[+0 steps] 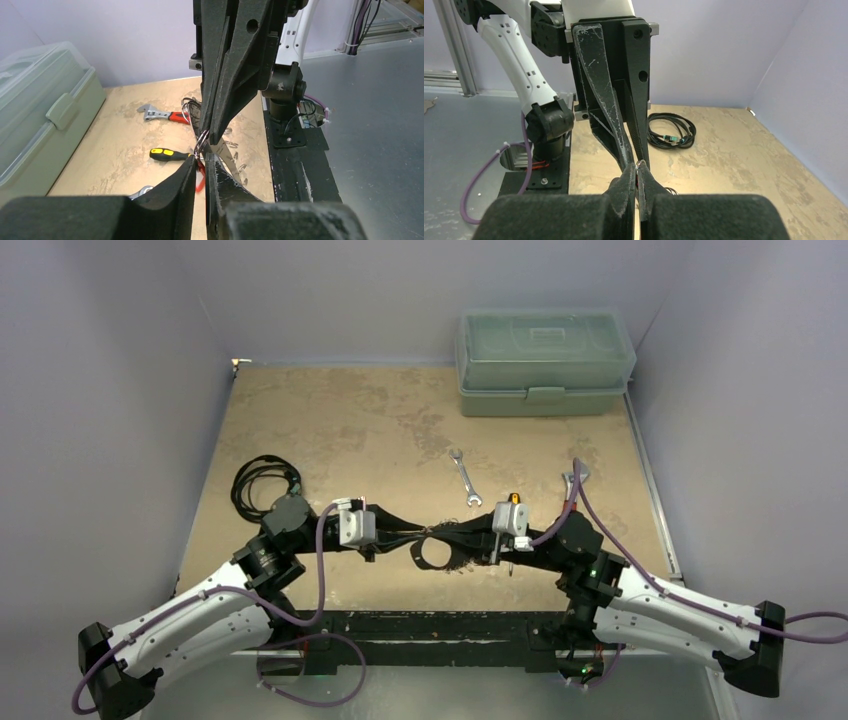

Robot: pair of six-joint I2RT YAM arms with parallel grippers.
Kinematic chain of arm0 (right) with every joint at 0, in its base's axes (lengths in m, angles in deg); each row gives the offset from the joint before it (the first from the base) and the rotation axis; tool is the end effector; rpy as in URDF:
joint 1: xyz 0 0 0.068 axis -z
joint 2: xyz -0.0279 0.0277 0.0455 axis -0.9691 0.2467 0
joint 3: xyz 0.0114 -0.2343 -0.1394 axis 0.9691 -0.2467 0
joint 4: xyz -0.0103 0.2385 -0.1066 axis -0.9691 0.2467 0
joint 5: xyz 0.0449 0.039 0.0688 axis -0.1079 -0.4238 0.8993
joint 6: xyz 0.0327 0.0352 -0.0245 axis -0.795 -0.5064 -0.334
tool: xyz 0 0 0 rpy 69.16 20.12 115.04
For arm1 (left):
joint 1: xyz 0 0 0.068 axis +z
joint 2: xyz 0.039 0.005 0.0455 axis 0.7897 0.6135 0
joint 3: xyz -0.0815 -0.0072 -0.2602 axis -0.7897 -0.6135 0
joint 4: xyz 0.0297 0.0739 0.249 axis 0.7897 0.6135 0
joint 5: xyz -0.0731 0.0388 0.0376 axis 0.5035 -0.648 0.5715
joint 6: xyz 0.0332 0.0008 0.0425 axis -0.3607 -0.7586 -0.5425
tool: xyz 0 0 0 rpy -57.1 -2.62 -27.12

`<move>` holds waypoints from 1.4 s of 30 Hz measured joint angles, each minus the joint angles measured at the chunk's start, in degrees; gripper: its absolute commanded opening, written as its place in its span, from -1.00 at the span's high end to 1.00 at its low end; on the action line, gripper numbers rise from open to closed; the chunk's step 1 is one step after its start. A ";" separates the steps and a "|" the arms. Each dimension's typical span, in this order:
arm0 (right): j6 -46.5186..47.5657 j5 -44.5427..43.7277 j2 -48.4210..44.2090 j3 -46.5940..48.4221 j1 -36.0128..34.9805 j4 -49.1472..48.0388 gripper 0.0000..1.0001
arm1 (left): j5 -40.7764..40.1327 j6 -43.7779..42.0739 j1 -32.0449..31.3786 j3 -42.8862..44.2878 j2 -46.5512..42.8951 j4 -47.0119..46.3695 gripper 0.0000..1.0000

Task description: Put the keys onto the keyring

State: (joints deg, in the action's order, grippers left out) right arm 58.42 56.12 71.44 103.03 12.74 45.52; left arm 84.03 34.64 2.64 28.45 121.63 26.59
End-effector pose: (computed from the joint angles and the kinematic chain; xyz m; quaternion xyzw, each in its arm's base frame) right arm 0.0699 0.1585 0.3332 -0.4466 0.4479 0.4368 0.6397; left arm 0.0979 -0.1467 0.3231 0.4945 0.4684 -0.4557 0.5731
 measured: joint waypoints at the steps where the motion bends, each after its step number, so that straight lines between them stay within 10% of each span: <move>1: -0.09 -0.02 0.00 -0.04 0.02 0.00 1.00 | -0.04 0.02 0.00 0.02 0.00 0.04 0.81; 19: -0.22 -0.37 -0.72 -0.15 0.04 -0.11 1.00 | -0.37 -0.42 0.00 0.04 0.07 0.59 0.82; 37: -1.29 1.81 -0.83 -0.13 0.00 -4.13 1.00 | -4.55 -3.45 0.55 0.13 -5.92 7.13 -0.39; 42: -1.07 3.58 0.61 0.44 -0.02 -2.69 1.00 | -4.74 -4.02 0.74 -0.24 -10.23 7.41 -0.40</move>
State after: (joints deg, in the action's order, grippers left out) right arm 57.35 59.71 72.05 103.47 12.72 42.83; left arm 79.29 30.62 3.38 28.20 111.40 34.00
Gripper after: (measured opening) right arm 0.005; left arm 0.717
